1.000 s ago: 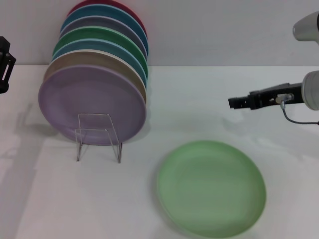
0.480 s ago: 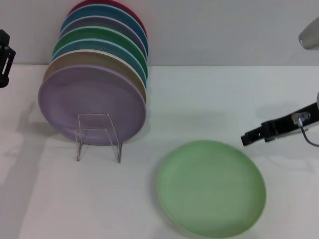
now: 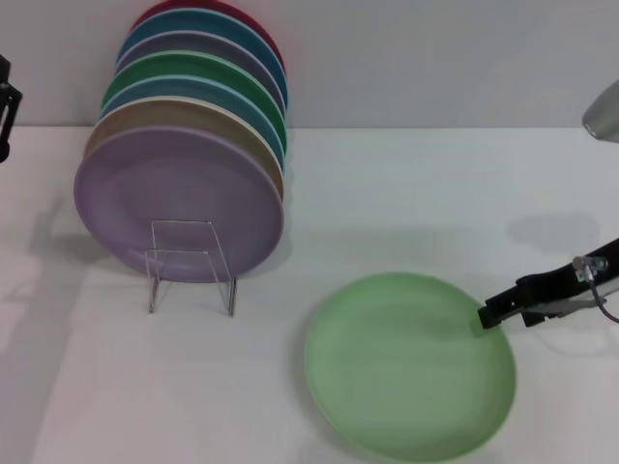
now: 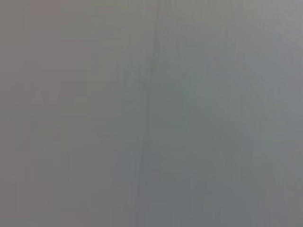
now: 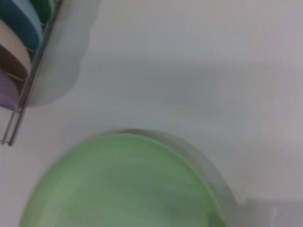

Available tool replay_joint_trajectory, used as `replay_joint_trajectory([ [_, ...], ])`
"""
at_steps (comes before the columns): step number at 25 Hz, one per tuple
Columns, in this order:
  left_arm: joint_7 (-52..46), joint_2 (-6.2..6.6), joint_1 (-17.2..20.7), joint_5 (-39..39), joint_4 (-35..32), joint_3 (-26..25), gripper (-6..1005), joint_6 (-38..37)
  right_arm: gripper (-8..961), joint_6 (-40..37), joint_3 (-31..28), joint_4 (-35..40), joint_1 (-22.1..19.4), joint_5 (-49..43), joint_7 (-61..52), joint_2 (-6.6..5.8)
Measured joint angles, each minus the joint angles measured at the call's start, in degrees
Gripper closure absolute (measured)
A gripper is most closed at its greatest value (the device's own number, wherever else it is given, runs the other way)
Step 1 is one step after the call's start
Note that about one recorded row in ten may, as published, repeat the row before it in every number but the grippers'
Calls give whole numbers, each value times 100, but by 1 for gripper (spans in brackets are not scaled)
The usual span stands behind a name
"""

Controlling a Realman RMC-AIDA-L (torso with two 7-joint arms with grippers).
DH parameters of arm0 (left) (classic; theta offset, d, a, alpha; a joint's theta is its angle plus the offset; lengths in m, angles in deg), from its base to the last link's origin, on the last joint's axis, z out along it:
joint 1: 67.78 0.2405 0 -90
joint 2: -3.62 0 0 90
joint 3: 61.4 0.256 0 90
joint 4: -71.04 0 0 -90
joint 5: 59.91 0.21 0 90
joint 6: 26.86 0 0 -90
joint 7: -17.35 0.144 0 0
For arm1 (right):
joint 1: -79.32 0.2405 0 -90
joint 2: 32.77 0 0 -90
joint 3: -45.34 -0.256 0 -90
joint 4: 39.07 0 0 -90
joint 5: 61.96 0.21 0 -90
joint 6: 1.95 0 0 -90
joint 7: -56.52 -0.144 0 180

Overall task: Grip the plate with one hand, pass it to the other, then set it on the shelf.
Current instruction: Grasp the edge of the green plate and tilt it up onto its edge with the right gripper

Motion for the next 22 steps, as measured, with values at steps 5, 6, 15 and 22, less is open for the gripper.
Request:
replay_joint_trajectory([
  [5,-2,-3,0,0,0,-139,198,-1,298,-40,-28,154,-14,-9,-1,18],
  [6,-2,-3,-1,-1,0,-152,198,-1,298,-52,-25,190,-14,-9,-1,22],
  [15,-5,-8,-14,0,-5,-164,200,29,300,-287,-30,564,16,-9,61,32],
  [22,-10,-8,-17,0,-12,-168,201,34,302,-407,7,735,55,-9,100,24],
])
